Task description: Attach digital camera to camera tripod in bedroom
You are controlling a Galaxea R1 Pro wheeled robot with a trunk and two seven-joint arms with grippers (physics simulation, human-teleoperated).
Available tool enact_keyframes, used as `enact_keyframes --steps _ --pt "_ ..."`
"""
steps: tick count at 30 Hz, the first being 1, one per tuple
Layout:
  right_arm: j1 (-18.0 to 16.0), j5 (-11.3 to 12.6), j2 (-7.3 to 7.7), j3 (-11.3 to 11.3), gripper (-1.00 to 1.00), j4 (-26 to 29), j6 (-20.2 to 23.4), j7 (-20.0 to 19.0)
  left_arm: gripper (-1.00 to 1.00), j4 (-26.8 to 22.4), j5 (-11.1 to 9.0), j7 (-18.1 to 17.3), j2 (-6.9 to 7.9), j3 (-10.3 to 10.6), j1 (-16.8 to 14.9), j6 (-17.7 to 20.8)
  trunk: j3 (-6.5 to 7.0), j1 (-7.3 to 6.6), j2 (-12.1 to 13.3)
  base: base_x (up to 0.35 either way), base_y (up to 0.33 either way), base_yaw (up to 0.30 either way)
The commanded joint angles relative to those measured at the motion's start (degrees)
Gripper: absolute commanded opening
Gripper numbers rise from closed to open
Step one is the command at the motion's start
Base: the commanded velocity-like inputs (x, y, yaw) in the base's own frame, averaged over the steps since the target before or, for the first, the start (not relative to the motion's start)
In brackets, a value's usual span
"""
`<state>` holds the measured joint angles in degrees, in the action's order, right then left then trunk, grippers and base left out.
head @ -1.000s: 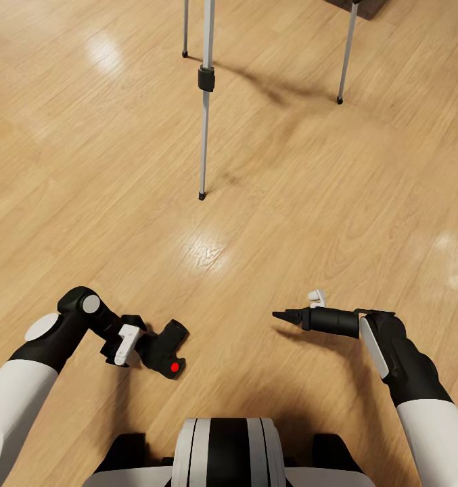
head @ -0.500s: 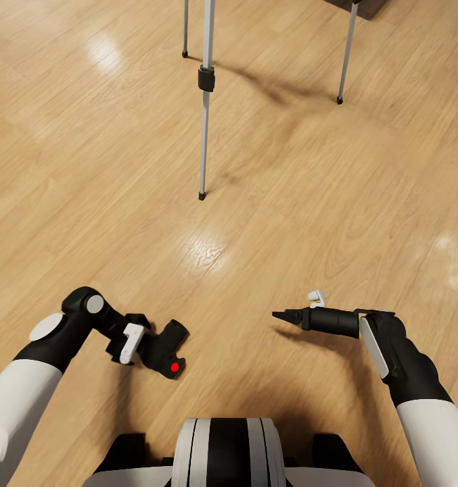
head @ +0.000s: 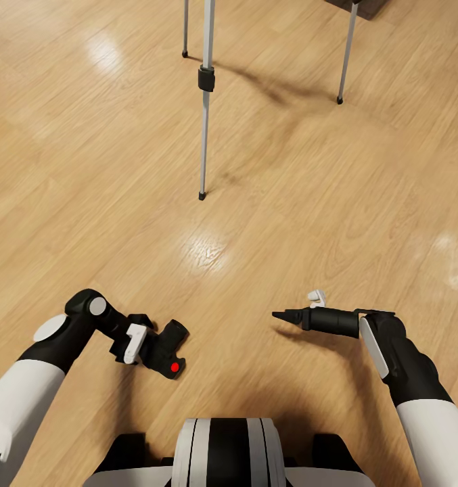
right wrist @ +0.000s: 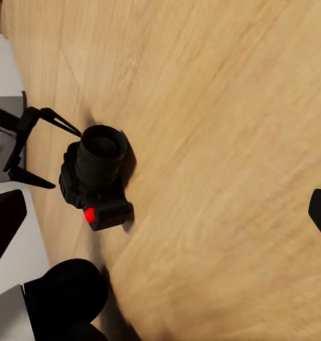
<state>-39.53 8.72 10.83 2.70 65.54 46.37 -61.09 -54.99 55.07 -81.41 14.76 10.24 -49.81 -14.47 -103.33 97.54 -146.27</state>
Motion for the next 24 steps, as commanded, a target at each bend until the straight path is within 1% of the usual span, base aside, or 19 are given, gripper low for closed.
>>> enact_keyframes --steps 1,18,21,24 --pt "-0.02 0.16 0.03 0.03 1.00 0.01 0.30 -0.08 1.00 0.02 0.12 0.15 0.01 0.13 -0.02 -0.38 -0.03 -0.01 -0.01 0.000 0.000 0.000" --pt "-0.02 0.13 0.01 0.03 1.00 -0.01 0.30 -0.08 1.00 0.72 0.12 0.47 -0.06 0.09 -0.02 -0.38 -0.03 -0.01 -0.01 0.000 0.000 0.000" --pt "-0.02 0.09 0.01 0.03 1.00 -0.04 0.30 -0.09 1.00 1.45 0.12 0.52 -0.39 0.11 -0.02 -0.38 -0.03 -0.01 -0.01 0.000 0.000 0.000" --pt "-0.02 0.08 0.03 0.03 1.00 -0.05 0.30 -0.12 1.00 2.21 0.14 0.53 -1.05 0.14 -0.02 -0.38 -0.03 -0.01 -0.01 0.000 0.000 0.000"
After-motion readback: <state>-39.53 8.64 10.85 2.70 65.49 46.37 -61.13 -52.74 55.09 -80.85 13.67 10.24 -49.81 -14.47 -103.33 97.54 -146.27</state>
